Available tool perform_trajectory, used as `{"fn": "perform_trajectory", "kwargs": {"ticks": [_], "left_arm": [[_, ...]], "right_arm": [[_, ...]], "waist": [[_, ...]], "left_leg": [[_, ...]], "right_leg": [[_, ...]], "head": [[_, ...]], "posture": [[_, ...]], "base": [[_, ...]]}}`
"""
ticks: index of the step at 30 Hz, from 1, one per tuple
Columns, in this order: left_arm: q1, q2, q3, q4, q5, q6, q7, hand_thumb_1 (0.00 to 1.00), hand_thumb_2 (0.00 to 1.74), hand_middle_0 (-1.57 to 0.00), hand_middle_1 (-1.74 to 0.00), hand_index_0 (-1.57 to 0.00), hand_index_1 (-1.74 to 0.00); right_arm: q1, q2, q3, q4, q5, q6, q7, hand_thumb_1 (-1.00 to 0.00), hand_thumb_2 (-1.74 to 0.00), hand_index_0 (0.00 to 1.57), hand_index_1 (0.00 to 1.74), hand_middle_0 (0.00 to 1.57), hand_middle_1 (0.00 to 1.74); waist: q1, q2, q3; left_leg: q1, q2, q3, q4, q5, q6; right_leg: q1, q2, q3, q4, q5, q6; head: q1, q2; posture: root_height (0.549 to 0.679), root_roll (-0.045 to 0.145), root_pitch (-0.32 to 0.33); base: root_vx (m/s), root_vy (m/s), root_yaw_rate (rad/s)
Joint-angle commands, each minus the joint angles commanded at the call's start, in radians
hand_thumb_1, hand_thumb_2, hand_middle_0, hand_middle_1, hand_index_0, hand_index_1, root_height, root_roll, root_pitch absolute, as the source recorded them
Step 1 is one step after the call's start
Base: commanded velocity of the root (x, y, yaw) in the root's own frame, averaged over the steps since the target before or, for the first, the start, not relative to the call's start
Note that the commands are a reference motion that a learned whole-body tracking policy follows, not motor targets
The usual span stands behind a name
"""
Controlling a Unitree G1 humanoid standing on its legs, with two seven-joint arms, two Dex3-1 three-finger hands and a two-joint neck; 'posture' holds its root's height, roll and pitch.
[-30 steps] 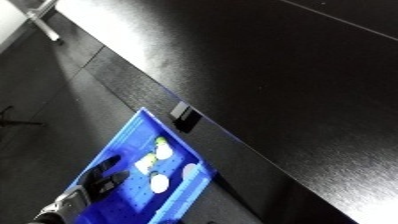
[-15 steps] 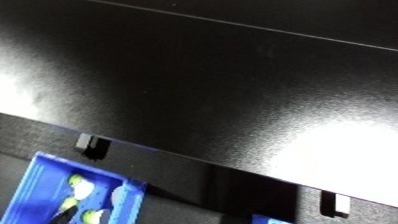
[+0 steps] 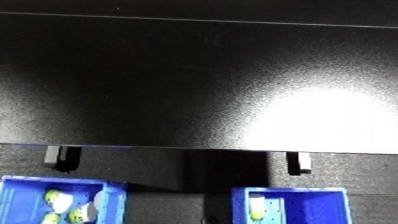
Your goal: Pick up the object and place it into the box
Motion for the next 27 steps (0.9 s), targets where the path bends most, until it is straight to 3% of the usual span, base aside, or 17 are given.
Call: {"fn": "perform_trajectory", "kwargs": {"ticks": [4, 7, 16, 20, 25, 27], "left_arm": [[0.019, -0.007, 0.006, 0.020, 0.044, 0.018, 0.005, 0.00, 0.00, 0.00, 0.00, 0.00, 0.00], [0.032, -0.014, 0.006, 0.035, 0.071, 0.028, 0.005, 0.00, 0.00, 0.00, 0.00, 0.00, 0.00], [0.070, -0.032, 0.023, 0.071, 0.121, 0.065, 0.003, 0.00, 0.00, 0.00, 0.00, 0.00, 0.00], [0.082, -0.036, 0.030, 0.087, 0.135, 0.080, 0.003, 0.00, 0.00, 0.00, 0.00, 0.00, 0.00], [0.094, -0.042, 0.039, 0.111, 0.152, 0.097, 0.001, 0.00, 0.00, 0.00, 0.00, 0.00, 0.00], [0.097, -0.045, 0.043, 0.121, 0.158, 0.104, 0.000, 0.00, 0.00, 0.00, 0.00, 0.00, 0.00]], "right_arm": [[0.014, 0.013, -0.004, 0.013, -0.020, 0.004, 0.000, 0.00, 0.00, 0.00, 0.00, 0.00, 0.00], [0.028, 0.024, -0.006, 0.022, -0.032, 0.005, -0.002, 0.00, 0.00, 0.00, 0.00, 0.00, 0.00], [0.069, 0.052, -0.015, 0.055, -0.057, 0.012, -0.007, 0.00, 0.00, 0.00, 0.00, 0.00, 0.00], [0.084, 0.058, -0.024, 0.065, -0.069, 0.010, -0.002, 0.00, 0.00, 0.00, 0.00, 0.00, 0.00], [0.093, 0.065, -0.036, 0.083, -0.081, 0.006, 0.003, 0.00, 0.00, 0.00, 0.00, 0.00, 0.00], [0.095, 0.068, -0.039, 0.090, -0.085, 0.008, 0.004, 0.00, 0.00, 0.00, 0.00, 0.00, 0.00]], "waist": [[0.004, -0.002, -0.046], [0.009, -0.003, -0.081], [0.020, -0.010, -0.181], [0.021, -0.013, -0.207], [0.025, -0.015, -0.229], [0.026, -0.016, -0.236]], "left_leg": [[0.048, 0.005, 0.004, -0.075, 0.019, -0.0101], [0.080, 0.010, 0.006, -0.125, 0.033, -0.0154], [0.133, 0.027, 0.022, -0.206, 0.056, -0.0214], [0.147, 0.037, 0.030, -0.233, 0.063, -0.0270], [0.157, 0.054, 0.040, -0.275, 0.084, -0.0431], [0.156, 0.059, 0.044, -0.277, 0.086, -0.0477]], "right_leg": [[0.056, -0.0011, -0.009, -0.075, 0.018, 0.0094], [0.092, -0.0023, -0.016, -0.124, 0.034, 0.0153], [0.150, -0.0142, -0.025, -0.203, 0.063, 0.0309], [0.166, -0.0186, -0.030, -0.237, 0.078, 0.0378], [0.188, -0.0277, -0.047, -0.295, 0.110, 0.0510], [0.193, -0.0304, -0.051, -0.306, 0.115, 0.0531]], "head": [[-0.014, -0.054], [-0.020, -0.053], [-0.025, -0.052], [-0.035, -0.042], [-0.034, -0.008], [-0.029, -0.006]], "posture": [[0.674, 0.015, -0.018], [0.675, 0.015, -0.018], [0.675, 0.012, -0.019], [0.674, 0.011, -0.019], [0.674, 0.010, -0.017], [0.673, 0.010, -0.015]], "base": [[0.099, -0.009, -0.042], [0.080, -0.009, -0.032], [0.067, -0.007, -0.029], [0.049, -0.017, -0.026], [0.032, -0.023, -0.028], [0.024, -0.010, -0.011]]}}
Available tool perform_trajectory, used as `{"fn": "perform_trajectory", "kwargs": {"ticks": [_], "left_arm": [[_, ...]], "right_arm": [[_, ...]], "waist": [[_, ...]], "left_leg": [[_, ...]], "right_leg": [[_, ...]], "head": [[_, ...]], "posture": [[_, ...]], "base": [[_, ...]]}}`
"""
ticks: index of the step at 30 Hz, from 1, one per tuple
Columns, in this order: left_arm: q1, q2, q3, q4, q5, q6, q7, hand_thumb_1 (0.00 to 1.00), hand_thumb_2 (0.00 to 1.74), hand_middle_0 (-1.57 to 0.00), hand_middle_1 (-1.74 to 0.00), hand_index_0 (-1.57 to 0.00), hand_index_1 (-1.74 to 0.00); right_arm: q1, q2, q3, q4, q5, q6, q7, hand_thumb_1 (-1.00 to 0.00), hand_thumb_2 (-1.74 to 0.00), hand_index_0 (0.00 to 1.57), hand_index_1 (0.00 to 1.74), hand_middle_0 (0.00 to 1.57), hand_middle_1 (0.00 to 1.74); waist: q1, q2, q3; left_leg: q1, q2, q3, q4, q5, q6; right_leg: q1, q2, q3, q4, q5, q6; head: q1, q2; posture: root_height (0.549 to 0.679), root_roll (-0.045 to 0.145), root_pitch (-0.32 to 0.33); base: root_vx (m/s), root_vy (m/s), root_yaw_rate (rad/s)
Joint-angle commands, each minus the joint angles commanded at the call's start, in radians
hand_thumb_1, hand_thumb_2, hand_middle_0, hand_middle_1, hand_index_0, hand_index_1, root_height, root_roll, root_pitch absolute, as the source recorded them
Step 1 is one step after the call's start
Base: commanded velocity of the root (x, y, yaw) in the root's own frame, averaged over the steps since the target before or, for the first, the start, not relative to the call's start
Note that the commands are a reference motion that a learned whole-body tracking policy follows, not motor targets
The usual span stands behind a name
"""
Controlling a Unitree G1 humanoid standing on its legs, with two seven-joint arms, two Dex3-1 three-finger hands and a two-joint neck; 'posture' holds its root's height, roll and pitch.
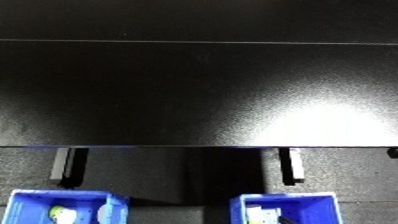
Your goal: Pick up the object and place it into the box
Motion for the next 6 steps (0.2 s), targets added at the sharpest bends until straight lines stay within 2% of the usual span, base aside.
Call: {"fn": "perform_trajectory", "kwargs": {"ticks": [2, 6], "left_arm": [[0.002, -0.003, 0.004, 0.007, 0.004, 0.004, -0.002, 0.00, 0.00, 0.00, 0.00, 0.00, 0.00], [0.005, -0.005, 0.011, 0.013, 0.009, 0.008, -0.008, 0.00, 0.00, 0.00, 0.00, 0.00, 0.00]], "right_arm": [[0.000, 0.002, -0.001, 0.007, -0.004, 0.003, 0.001, 0.00, 0.00, 0.00, 0.00, 0.00, 0.00], [0.002, 0.005, -0.002, 0.016, -0.011, 0.007, 0.005, 0.00, 0.00, 0.00, 0.00, 0.00, 0.00]], "waist": [[0.000, -0.001, -0.006], [-0.002, -0.001, -0.015]], "left_leg": [[0.001, 0.004, 0.004, 0.000, 0.000, -0.0014], [0.007, 0.008, 0.007, 0.000, -0.002, 0.0004]], "right_leg": [[0.002, -0.0017, -0.001, -0.001, -0.002, -0.0004], [0.004, -0.0029, 0.001, 0.005, -0.009, -0.0034]], "head": [[-0.002, -0.007], [-0.005, -0.003]], "posture": [[0.673, 0.011, -0.015], [0.673, 0.012, -0.018]], "base": [[0.025, -0.001, -0.009], [0.028, -0.001, -0.021]]}}
